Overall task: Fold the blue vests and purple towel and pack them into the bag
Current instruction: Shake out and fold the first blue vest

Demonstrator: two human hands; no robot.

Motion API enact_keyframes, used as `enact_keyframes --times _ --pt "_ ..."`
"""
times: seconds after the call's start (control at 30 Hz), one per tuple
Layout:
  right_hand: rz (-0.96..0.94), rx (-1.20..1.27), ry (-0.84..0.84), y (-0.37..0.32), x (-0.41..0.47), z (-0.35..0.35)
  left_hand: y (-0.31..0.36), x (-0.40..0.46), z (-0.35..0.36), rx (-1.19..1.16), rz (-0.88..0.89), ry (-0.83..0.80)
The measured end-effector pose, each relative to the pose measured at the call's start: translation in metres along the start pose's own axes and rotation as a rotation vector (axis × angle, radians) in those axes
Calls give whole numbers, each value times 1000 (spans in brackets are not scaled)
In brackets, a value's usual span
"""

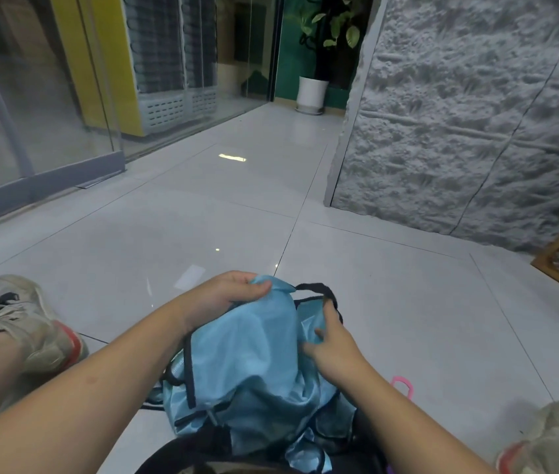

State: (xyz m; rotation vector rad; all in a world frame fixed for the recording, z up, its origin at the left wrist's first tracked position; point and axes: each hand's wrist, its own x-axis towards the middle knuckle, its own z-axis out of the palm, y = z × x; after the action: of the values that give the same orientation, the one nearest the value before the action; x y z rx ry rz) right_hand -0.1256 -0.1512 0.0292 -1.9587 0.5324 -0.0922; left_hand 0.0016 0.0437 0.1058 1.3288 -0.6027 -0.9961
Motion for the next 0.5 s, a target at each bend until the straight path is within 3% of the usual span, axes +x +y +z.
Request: enact_keyframes --times 0.07,0.17,0.27,0.33,0.4,0.47,0.5 --pt "62 26 161 3 6 -4 -3 -1 -4 232 -51 2" --pt "216 -25 319 10 15 -14 -32 4 1 627 -138 130" --pt "370 165 194 17 22 -13 -66 9 21 742 -220 131" --pt "465 262 41 14 18 -8 -78 11 32 657 -311 36" --pt "473 189 -25 18 18 -3 -81 13 34 445 -390 -38" --pt "410 -14 -32 23 18 1 -86 18 26 304 -377 59" --pt "369 -158 -28 23 18 2 -91 23 19 290 -356 192"
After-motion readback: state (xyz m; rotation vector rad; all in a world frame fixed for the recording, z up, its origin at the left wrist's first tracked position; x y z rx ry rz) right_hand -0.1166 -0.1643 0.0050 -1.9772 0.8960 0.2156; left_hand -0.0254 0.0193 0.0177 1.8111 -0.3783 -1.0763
